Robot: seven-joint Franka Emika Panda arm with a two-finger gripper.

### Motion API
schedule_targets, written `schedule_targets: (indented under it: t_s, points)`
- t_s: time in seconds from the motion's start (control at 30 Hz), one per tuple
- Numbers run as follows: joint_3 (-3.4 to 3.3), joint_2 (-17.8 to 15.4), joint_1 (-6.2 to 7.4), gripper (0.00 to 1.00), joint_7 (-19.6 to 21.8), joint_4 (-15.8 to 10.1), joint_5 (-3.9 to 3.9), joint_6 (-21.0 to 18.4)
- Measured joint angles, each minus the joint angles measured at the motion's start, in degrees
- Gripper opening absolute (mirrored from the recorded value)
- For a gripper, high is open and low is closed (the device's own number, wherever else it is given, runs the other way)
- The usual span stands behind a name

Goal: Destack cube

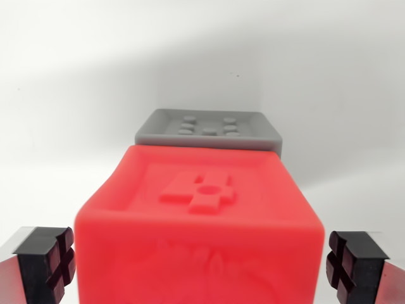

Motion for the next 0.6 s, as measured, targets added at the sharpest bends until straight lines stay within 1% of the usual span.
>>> schedule_targets:
  t_s: [0.2,0.23,0.6]
  points:
    - [-0.04,0.45,0.02,1.00,0.00,0.08,0.00,0.40]
    - [-0.04,0.48,0.03,0.00,0.00,0.09,0.00,0.43]
    - [-0.05,0.50,0.04,0.00,0.00,0.12,0.00,0.46]
